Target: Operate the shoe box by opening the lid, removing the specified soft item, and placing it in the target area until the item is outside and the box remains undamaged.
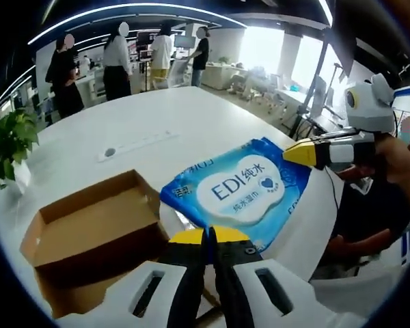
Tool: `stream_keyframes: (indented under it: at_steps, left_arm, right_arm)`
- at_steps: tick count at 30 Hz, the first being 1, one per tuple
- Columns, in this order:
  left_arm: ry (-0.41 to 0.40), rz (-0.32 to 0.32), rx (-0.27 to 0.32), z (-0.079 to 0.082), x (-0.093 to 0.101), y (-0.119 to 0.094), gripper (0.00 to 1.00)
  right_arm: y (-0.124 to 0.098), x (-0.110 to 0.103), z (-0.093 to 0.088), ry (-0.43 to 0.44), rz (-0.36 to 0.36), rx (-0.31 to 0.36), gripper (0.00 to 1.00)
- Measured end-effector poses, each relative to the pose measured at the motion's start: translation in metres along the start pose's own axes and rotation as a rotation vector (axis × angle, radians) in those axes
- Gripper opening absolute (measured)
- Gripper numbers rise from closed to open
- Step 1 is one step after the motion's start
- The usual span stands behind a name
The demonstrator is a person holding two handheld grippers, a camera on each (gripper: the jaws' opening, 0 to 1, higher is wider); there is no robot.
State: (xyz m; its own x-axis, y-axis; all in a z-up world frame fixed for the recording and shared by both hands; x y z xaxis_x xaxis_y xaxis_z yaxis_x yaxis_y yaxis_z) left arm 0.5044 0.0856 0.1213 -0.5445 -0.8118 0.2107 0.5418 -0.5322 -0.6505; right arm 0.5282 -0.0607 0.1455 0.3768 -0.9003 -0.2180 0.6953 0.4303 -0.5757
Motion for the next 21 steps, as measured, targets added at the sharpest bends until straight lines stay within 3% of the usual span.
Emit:
stream_keyframes:
  at_steps: [8, 21]
  left_arm:
    - [0.014, 0.000, -0.023, -0.003, -0.002, 0.027, 0.00]
    - [0.102, 0.015, -0.142, -0.019, -0.015, 0.065, 0.00]
  right_arm:
    - [0.015, 0.019, -0.011, -0.025, -0.008, -0.012, 0.00]
    - [0.050, 0.039, -0.034, -0.088, -0.004, -0.068, 0.00]
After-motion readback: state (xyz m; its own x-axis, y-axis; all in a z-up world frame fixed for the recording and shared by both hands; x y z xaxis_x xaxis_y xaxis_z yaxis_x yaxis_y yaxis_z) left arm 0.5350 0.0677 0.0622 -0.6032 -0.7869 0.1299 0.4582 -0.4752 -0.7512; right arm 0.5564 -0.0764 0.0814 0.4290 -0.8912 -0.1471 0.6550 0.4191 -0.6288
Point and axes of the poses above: the point that each gripper's makers call its tool centre point, and the gripper's own axes: y roughly forward along the fingers, x roughly to its right, z roughly out of its top, the point moved 2 cm from there along -y, roughly backward along the fingers, and after that the axes turned 5 degrees about -z, right-handed, at the moved point
